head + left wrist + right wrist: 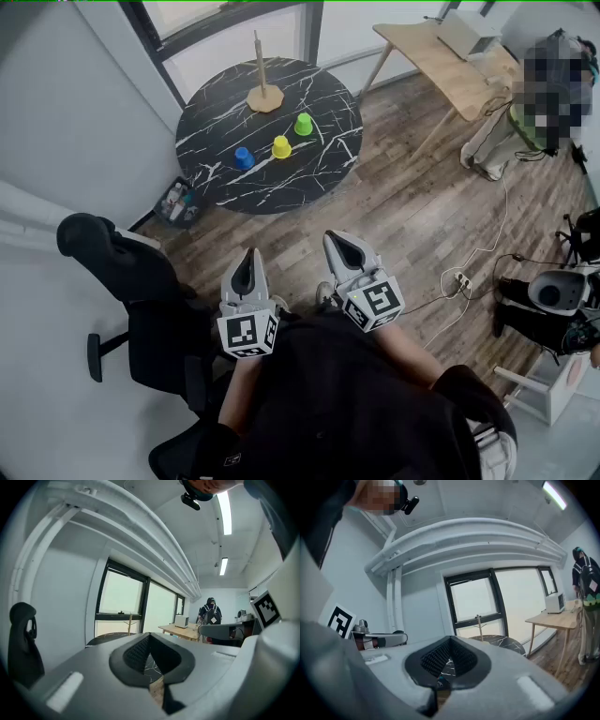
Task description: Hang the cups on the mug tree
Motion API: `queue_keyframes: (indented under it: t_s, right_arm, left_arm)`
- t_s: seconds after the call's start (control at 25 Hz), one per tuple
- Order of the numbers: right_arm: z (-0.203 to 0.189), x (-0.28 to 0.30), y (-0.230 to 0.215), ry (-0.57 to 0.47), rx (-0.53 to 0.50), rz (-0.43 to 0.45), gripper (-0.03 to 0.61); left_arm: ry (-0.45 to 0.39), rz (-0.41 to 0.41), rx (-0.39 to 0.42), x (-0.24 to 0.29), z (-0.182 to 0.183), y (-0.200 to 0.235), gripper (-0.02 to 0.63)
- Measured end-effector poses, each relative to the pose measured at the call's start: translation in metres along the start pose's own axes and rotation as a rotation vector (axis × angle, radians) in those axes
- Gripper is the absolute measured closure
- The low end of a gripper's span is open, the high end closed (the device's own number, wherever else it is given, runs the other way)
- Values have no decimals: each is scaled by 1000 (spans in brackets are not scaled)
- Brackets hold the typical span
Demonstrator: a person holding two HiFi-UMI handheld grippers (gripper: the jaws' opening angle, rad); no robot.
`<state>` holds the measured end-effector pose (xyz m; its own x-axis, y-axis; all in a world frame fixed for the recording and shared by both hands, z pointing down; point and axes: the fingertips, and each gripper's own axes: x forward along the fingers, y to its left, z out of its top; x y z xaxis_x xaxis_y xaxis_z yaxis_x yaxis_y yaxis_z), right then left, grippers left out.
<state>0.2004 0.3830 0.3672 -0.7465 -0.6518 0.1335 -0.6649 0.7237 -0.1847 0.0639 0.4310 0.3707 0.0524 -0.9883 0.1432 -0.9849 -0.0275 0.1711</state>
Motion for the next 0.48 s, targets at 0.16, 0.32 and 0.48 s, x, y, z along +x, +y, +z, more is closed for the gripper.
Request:
queue_keyframes:
  t_s: [0.16, 0.32, 0.48]
  right_arm:
    - [0, 2, -1, 3, -2, 2, 583]
    - [-4, 5, 1, 16, -6, 8, 584]
    - [-5, 12, 3, 2, 20, 6, 583]
  left_arm:
    - [1, 1, -4, 2, 0, 0, 613]
    - [-2, 1, -2, 0, 0, 2, 613]
    - [-3, 6, -3, -2, -1, 11, 612]
